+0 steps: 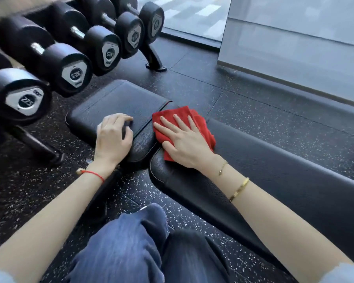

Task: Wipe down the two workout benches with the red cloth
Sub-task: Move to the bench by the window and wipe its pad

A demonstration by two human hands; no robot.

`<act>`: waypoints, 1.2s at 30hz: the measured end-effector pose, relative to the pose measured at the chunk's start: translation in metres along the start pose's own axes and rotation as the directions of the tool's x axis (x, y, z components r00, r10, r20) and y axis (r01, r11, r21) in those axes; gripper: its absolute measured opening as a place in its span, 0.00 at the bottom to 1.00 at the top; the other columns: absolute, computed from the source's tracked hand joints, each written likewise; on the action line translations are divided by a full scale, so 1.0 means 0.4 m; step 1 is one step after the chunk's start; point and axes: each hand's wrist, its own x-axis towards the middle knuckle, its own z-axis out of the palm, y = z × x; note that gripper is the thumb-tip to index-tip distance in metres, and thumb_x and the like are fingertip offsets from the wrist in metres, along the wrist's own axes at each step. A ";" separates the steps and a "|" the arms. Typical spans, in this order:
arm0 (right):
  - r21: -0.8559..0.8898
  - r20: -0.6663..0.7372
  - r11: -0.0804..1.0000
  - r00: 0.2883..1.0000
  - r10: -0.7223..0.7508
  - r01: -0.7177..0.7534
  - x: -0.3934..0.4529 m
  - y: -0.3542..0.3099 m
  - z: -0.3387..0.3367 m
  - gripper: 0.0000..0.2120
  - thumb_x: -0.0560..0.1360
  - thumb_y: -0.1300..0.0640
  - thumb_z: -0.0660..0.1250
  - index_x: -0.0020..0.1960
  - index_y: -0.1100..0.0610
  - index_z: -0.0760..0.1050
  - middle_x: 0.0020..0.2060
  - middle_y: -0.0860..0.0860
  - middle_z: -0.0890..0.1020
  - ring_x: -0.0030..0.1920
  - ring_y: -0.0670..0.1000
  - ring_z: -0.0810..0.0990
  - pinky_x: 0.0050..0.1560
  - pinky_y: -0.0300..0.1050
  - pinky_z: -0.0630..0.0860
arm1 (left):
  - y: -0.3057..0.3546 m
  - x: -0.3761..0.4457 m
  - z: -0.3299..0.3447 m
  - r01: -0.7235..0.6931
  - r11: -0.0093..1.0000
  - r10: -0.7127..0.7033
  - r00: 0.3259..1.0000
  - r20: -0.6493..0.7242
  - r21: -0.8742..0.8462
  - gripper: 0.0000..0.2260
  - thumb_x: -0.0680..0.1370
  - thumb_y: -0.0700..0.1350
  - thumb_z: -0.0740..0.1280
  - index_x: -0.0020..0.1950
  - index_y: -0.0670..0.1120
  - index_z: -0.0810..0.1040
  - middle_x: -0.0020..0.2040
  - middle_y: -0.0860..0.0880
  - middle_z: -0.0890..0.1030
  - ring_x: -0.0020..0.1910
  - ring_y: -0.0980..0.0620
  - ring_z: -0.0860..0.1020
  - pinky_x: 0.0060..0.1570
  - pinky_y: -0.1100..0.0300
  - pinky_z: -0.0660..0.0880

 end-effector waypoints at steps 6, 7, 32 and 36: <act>0.148 -0.017 0.988 0.999 0.051 -0.047 0.043 0.046 -0.002 0.25 0.82 0.50 0.50 0.78 0.44 0.54 0.78 0.41 0.55 0.79 0.50 0.49 0.77 0.54 0.40 | -0.002 -0.003 0.025 0.037 0.999 -0.037 0.999 -0.030 -0.014 0.14 0.75 0.43 0.60 0.58 0.46 0.79 0.60 0.48 0.79 0.62 0.45 0.74 0.64 0.47 0.68; 0.166 -0.032 0.981 0.994 0.106 -0.099 0.079 0.045 -0.002 0.25 0.82 0.50 0.50 0.78 0.45 0.54 0.78 0.41 0.54 0.79 0.51 0.48 0.77 0.54 0.40 | -0.003 -0.004 0.026 0.042 0.999 -0.042 0.999 -0.034 -0.015 0.14 0.75 0.43 0.60 0.58 0.46 0.79 0.60 0.48 0.79 0.62 0.45 0.74 0.65 0.47 0.67; 0.112 0.042 0.991 0.996 0.076 -0.080 0.502 -0.114 0.030 0.33 0.81 0.47 0.50 0.79 0.63 0.45 0.79 0.58 0.48 0.79 0.54 0.46 0.78 0.52 0.40 | -0.162 0.058 -0.018 0.206 0.978 -0.201 0.972 -0.124 0.030 0.20 0.75 0.45 0.61 0.66 0.41 0.74 0.67 0.43 0.75 0.69 0.41 0.69 0.72 0.44 0.61; 0.075 0.063 0.984 0.984 -0.164 0.160 0.518 -0.171 0.036 0.29 0.82 0.49 0.50 0.80 0.59 0.48 0.79 0.54 0.51 0.79 0.53 0.47 0.77 0.50 0.40 | -0.163 0.053 -0.018 0.233 0.973 -0.232 0.963 -0.140 -0.010 0.20 0.76 0.43 0.61 0.67 0.38 0.70 0.65 0.41 0.75 0.67 0.40 0.71 0.72 0.46 0.62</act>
